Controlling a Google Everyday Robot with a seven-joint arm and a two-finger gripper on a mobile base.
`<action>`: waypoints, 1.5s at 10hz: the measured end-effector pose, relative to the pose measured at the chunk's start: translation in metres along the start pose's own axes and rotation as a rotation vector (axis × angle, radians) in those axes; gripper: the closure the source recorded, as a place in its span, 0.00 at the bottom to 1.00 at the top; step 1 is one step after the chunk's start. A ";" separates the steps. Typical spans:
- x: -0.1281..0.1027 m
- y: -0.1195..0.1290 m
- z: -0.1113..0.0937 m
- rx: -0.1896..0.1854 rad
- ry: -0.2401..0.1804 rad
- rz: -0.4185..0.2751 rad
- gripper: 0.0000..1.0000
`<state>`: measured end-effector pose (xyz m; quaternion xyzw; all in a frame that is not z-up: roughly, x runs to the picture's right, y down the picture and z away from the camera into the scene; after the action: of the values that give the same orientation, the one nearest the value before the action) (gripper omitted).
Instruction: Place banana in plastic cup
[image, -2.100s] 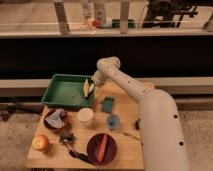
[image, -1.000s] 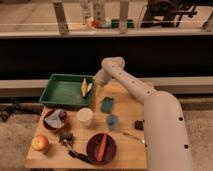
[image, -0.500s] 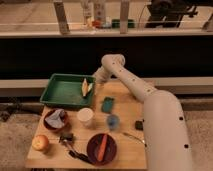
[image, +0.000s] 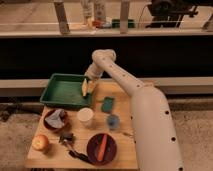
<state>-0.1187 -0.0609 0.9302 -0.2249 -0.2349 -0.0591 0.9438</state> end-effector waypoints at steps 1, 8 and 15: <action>-0.011 -0.004 0.006 -0.003 0.004 -0.010 0.20; -0.010 -0.016 0.045 0.005 0.075 0.006 0.20; 0.016 -0.009 0.083 -0.048 0.073 0.032 0.20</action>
<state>-0.1407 -0.0318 1.0067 -0.2492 -0.1950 -0.0576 0.9469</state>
